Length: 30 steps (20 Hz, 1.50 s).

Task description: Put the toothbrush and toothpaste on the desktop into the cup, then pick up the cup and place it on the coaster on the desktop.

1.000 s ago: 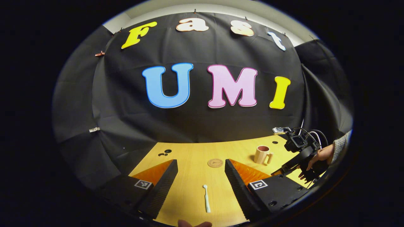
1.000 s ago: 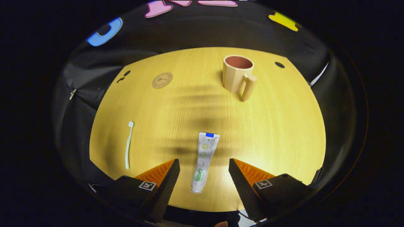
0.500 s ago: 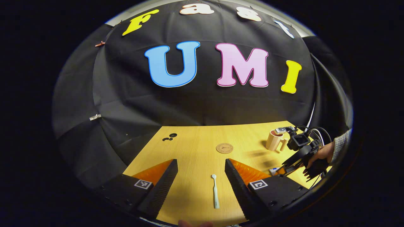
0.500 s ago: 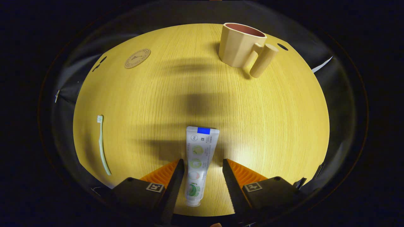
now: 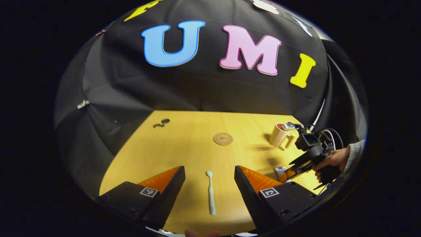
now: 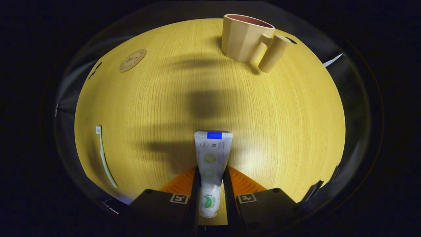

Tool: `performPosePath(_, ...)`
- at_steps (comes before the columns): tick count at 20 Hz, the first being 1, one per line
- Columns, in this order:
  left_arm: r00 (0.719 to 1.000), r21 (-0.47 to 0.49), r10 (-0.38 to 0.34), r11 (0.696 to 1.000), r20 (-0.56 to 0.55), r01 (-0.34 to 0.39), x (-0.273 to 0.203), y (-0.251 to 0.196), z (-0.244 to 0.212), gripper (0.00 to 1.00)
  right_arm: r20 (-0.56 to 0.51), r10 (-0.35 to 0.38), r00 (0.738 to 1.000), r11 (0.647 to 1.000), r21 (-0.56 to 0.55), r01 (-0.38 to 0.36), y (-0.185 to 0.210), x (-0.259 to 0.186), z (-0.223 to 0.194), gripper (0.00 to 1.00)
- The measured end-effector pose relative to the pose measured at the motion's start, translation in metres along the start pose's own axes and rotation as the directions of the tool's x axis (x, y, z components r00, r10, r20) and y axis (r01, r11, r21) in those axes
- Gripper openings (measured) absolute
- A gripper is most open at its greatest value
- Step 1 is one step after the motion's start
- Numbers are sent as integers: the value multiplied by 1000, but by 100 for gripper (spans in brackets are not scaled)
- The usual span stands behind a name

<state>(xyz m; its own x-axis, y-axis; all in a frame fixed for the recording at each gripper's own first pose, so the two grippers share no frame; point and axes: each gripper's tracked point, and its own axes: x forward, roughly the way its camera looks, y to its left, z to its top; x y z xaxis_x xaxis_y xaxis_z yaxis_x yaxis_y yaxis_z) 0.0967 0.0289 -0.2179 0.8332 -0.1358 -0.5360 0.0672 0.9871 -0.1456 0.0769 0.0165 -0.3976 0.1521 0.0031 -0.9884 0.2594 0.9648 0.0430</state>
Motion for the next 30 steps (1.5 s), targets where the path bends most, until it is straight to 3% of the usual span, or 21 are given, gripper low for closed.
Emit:
performPosePath(4,972,-33,-20,999,-233,12,41,2,-45,98,12,21,1000,1000,14,-21,0,-1,1,36)
performPosePath(9,918,-11,-6,1000,-398,2,83,8,-83,98,17,46,999,999,26,-46,0,-1,1,36)
performPosePath(16,845,42,34,999,-533,-14,111,17,-120,97,7,78,997,996,44,-78,0,-2,2,35)
performPosePath(20,828,80,73,996,-555,-35,119,24,-122,95,7,73,997,996,43,-74,1,-2,2,36)
performPosePath(21,825,83,72,996,-560,-31,121,22,-120,99,7,70,997,997,42,-71,1,-3,2,41)
performPosePath(23,812,90,74,996,-579,-26,121,20,-122,95,7,64,998,997,43,-64,1,-2,3,36)
performPosePath(26,795,82,78,996,-601,-36,119,18,-124,58,3,59,998,997,43,-59,1,-2,2,36)
performPosePath(27,789,80,79,996,-610,-39,118,18,-124,60,2,58,998,997,43,-58,1,-2,2,35)
performPosePath(28,785,75,80,996,-615,-43,117,18,-125,39,3,58,998,997,44,-58,1,-2,2,35)
performPosePath(29,780,70,82,996,-621,-49,116,19,-124,42,4,58,998,997,44,-58,1,-2,2,35)
performPosePath(30,776,62,81,997,-625,-54,115,18,-125,25,7,58,998,997,41,-59,1,-2,3,35)
